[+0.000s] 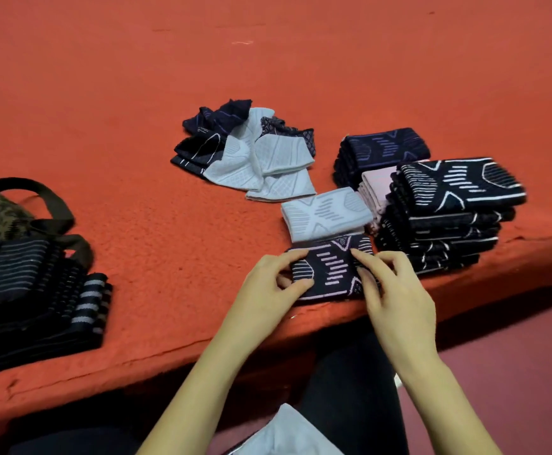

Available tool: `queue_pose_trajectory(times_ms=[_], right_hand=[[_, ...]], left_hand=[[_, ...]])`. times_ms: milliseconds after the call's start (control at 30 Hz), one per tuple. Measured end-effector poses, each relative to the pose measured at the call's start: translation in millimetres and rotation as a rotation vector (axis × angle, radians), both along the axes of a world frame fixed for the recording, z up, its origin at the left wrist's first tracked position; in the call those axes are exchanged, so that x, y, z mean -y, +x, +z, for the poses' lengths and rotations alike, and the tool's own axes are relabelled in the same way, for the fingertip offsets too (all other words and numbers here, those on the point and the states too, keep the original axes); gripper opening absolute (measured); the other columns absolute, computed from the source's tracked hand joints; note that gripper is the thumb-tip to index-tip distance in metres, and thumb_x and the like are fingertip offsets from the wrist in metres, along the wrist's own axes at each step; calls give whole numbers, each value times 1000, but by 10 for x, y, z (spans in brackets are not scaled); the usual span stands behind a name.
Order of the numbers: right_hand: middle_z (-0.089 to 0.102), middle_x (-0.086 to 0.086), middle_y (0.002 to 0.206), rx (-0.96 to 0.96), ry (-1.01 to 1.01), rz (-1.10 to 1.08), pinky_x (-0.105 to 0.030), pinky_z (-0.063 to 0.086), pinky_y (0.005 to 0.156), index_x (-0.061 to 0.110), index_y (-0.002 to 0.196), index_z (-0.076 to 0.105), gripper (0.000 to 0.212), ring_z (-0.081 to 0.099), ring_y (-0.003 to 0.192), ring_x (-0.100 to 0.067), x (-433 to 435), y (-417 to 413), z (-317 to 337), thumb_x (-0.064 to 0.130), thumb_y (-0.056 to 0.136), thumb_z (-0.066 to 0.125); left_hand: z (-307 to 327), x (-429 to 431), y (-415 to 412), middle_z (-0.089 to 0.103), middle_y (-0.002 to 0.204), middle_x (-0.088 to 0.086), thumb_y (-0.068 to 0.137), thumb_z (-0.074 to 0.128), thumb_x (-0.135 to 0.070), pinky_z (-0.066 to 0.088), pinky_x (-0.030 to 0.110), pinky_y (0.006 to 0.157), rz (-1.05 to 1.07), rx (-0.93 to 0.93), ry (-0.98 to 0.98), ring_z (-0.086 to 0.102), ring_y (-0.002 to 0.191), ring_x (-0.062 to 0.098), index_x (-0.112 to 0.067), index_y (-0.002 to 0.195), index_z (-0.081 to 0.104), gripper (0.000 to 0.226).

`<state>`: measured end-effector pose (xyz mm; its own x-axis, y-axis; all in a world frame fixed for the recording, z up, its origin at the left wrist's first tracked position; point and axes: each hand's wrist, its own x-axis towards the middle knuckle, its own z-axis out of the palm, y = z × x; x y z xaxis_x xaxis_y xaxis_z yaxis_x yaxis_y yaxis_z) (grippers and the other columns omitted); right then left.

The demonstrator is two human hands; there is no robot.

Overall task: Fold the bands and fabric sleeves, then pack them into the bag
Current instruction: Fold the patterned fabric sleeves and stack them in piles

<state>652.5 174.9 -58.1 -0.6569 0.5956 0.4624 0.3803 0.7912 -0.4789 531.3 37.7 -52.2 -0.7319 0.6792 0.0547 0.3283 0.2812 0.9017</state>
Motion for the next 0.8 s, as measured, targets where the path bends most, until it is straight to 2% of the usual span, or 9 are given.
queue_pose_trajectory(times_ms=[200,300,367,433,533,667,800], right_hand=[[60,-9,102,48,125,-72,-35,47,49,21,114,67,38,62,80,-33,-172,-2,2,6,79,70],[54,-13,113,-7,109,1,-35,49,51,14,115,66,38,58,84,-27,-185,20,-76,3,79,69],[44,-7,109,-64,53,-33,-30,45,48,15,115,66,34,48,76,-16,-160,72,-127,7,82,68],[35,0,94,-62,21,-119,-26,38,46,19,114,67,30,43,69,-15,-133,128,-173,17,84,66],[38,4,84,-30,-48,-153,-27,36,51,25,117,65,30,48,72,-19,-114,164,-230,28,88,58],[39,7,84,-65,-131,-168,-28,38,56,29,121,62,31,48,73,-16,-118,154,-265,33,92,51],[36,9,79,-76,-150,-183,-27,37,56,33,122,60,41,46,68,-14,-117,127,-261,45,92,35]], left_hand=[[2,-214,78,53,98,-5,81,72,-23,37,2,74,7,-38,-17,54,68,-6,-27,125,59,46],[-22,-231,86,53,95,-6,80,73,-23,35,1,73,45,-48,-20,54,68,-7,-25,125,61,47],[-40,-221,104,52,94,-8,80,74,-22,36,2,73,42,-64,-2,54,69,-8,-22,126,60,48],[-66,-211,128,51,93,-9,80,73,-23,36,3,74,37,-105,7,52,74,-7,-22,128,59,49],[-100,-222,150,49,91,-12,82,71,-25,35,4,77,38,-163,6,50,79,-5,-20,130,57,51],[-92,-283,165,47,88,-13,81,72,-24,34,3,76,61,-168,12,49,76,-8,-20,130,56,52],[-83,-322,181,47,87,-11,81,73,-20,36,3,74,77,-139,31,50,75,-7,-18,130,56,52]])
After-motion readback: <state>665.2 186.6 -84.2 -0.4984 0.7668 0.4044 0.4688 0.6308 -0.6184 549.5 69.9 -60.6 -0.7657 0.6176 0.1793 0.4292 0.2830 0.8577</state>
